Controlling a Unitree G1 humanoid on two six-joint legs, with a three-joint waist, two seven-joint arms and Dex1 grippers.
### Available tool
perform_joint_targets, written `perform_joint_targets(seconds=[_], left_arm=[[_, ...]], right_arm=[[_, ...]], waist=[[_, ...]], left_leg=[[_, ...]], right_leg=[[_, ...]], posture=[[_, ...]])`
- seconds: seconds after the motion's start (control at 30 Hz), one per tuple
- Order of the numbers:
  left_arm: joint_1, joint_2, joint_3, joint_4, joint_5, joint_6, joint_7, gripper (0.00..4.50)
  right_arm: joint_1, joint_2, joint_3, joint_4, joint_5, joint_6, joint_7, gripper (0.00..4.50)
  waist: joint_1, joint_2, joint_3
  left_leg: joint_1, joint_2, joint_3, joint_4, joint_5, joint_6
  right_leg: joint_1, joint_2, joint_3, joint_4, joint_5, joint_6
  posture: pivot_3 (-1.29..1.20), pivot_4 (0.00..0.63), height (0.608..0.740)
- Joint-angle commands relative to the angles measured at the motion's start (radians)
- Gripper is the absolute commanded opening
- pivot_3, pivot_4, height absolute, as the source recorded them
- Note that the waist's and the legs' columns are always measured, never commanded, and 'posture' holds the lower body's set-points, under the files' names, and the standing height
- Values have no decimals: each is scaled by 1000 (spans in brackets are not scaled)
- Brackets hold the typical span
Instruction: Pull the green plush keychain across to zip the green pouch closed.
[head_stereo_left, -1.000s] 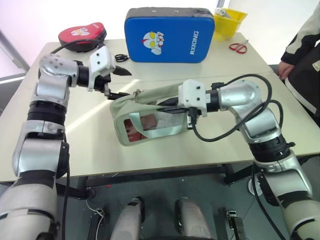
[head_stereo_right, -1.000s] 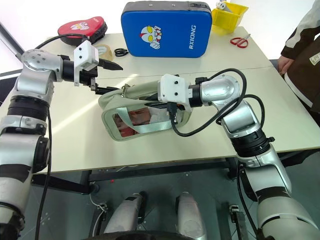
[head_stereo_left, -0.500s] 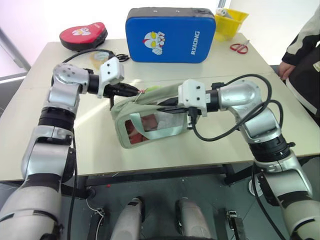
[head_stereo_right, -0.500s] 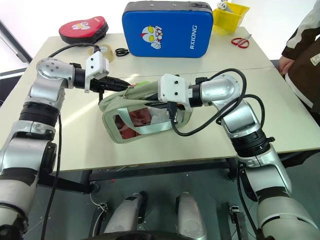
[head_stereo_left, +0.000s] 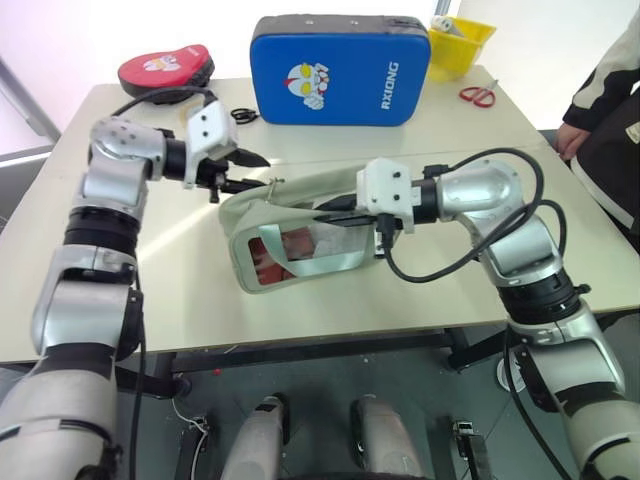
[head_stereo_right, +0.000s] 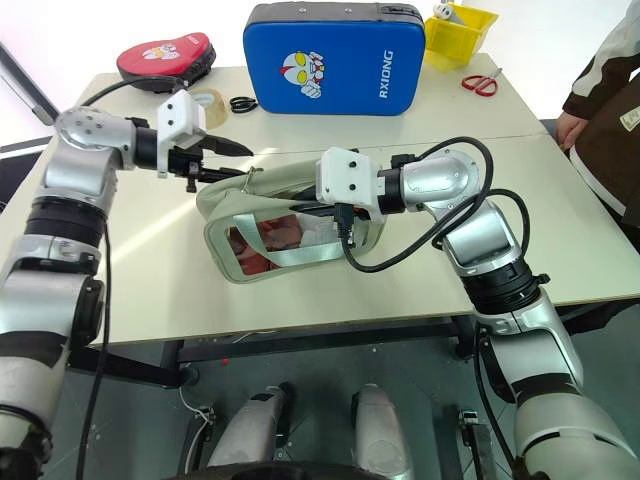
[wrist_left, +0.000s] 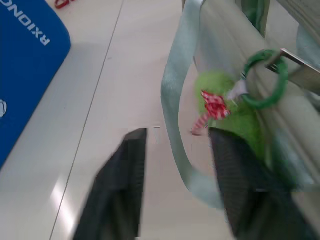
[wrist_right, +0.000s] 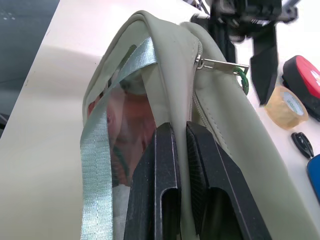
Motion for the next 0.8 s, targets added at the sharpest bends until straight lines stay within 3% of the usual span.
perform_joint_targets(seconds=[0.03, 0.07, 0.1, 0.6, 0.8], left_arm=[[-26, 35, 14, -46, -22, 51, -52, 3841], [-29, 37, 14, -47, -18, 57, -49, 4316], [-32, 39, 14, -45, -11, 55, -39, 4426], [52, -35, 11, -151, -43, 103, -20, 4426], [44, -7, 4, -153, -37, 111, -57, 4426]], right_arm=[[-14, -10, -28, -26, 8, -12, -7, 0], [-13, -11, -28, -25, 8, -13, -7, 0], [-13, -12, -28, -25, 8, -13, -7, 0], [-17, -5, -23, -14, 4, -16, -9, 0], [-12, -13, -26, -14, -1, -16, -8, 0]], waist=[[0, 0, 0], [1, 0, 0], [2, 0, 0], [0, 0, 0], [1, 0, 0]], left_leg=[[0, 0, 0, 0, 0, 0], [0, 0, 0, 0, 0, 0], [0, 0, 0, 0, 0, 0], [0, 0, 0, 0, 0, 0], [0, 0, 0, 0, 0, 0]], right_leg=[[0, 0, 0, 0, 0, 0], [0, 0, 0, 0, 0, 0], [0, 0, 0, 0, 0, 0], [0, 0, 0, 0, 0, 0], [0, 0, 0, 0, 0, 0]], posture=[[0, 150, 740], [0, 150, 740], [0, 150, 740], [0, 150, 740], [0, 150, 740]])
